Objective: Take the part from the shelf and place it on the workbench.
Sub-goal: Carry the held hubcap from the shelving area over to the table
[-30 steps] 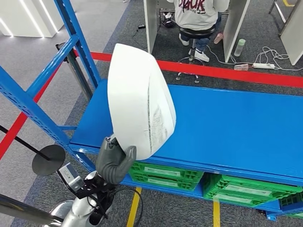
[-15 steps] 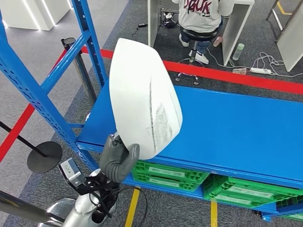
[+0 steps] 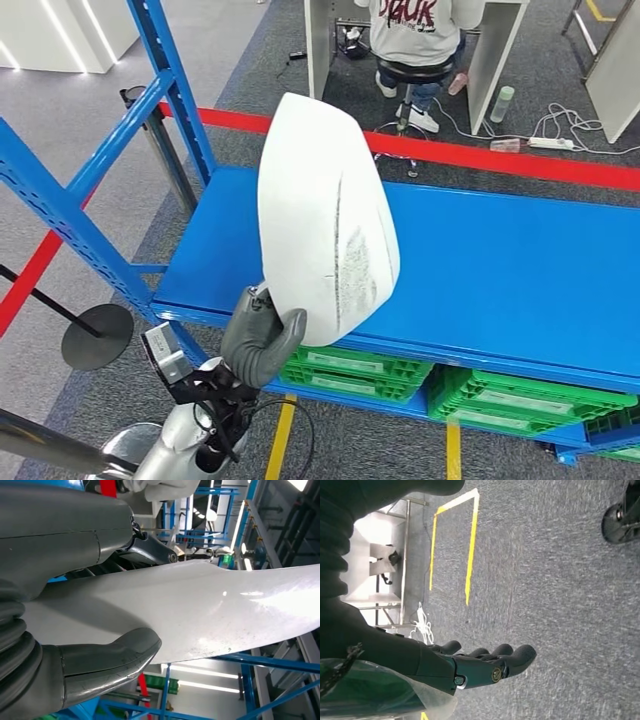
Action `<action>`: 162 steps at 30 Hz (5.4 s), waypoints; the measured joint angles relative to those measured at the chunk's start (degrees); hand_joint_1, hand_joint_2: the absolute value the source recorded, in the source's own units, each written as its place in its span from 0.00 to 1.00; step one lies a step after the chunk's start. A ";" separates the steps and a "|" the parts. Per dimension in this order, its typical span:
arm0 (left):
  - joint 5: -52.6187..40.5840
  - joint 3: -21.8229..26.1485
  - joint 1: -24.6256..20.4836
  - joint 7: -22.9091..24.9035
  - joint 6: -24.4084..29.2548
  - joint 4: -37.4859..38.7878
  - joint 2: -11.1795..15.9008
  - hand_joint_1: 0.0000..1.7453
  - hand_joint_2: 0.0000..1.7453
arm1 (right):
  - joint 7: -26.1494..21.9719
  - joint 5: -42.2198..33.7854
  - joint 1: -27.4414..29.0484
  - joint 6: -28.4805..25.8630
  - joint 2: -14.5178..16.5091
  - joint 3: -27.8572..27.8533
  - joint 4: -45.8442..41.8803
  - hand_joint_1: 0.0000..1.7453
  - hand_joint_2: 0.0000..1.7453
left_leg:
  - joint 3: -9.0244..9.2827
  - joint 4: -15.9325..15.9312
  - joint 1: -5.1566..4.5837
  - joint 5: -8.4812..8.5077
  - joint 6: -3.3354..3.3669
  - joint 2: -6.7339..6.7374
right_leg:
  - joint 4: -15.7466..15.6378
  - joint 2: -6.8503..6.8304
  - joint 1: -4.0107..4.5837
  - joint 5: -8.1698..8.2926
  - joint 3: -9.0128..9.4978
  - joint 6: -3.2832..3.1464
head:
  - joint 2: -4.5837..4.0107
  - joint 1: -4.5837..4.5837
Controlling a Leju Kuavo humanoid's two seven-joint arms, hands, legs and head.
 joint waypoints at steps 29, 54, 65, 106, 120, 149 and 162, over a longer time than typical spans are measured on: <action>-0.12 -1.29 -1.00 -2.03 -6.56 1.30 0.11 1.00 1.00 | 0.39 1.54 0.11 2.52 -1.07 0.02 0.00 0.00 1.00 | 3.86 -9.14 -0.86 4.72 1.11 -0.02 | -0.05 -0.08 0.21 0.16 -0.13 0.54 | -0.01 0.08; -0.17 -1.50 -1.51 -0.67 -8.39 2.36 0.53 1.00 1.00 | 0.09 1.82 -0.32 2.96 -1.15 0.03 0.00 0.00 1.00 | 1.14 -12.32 -0.56 10.94 2.21 0.23 | 0.22 0.01 0.30 -4.02 4.37 2.15 | -0.01 0.25; -0.19 -1.56 -1.63 -0.65 -8.43 2.69 0.88 1.00 1.00 | -0.08 1.91 -0.21 2.89 -1.18 0.03 0.05 0.00 1.00 | -0.45 2.92 0.24 0.23 -0.77 0.01 | -0.56 -0.58 0.32 0.99 -0.54 -0.15 | -0.01 0.02; -0.17 -1.91 -1.91 -0.56 -8.58 3.04 0.79 1.00 1.00 | -0.54 2.18 -0.27 2.87 -1.15 0.04 0.07 0.00 1.00 | 9.88 -15.70 -0.19 5.39 2.89 0.43 | 3.16 -0.34 0.66 -1.19 -4.52 1.94 | -0.01 0.41; 0.16 -2.04 -1.88 -0.54 -9.02 3.38 0.66 1.00 1.00 | -0.71 2.53 -0.48 3.01 -1.35 0.04 0.07 0.00 1.00 | 1.06 -12.66 -0.52 10.43 0.53 0.37 | -2.36 -0.34 0.64 -3.12 4.76 -0.04 | -0.02 0.59; -0.33 -2.92 -0.97 -0.76 -7.93 3.73 0.82 1.00 1.00 | -1.57 3.78 -0.27 2.96 -1.50 0.39 0.07 0.00 1.00 | 3.66 -13.54 -0.49 9.55 0.78 0.50 | -1.59 -0.08 0.06 -3.34 3.79 1.36 | 0.00 0.85; -1.09 -2.88 -0.02 -1.45 -6.59 3.49 1.18 1.00 1.00 | -3.98 4.81 -0.25 1.83 -1.44 1.43 0.13 0.00 1.00 | 6.73 -12.57 -0.59 6.76 1.78 0.12 | -1.05 -0.23 0.58 -1.69 2.36 0.25 | 0.00 0.45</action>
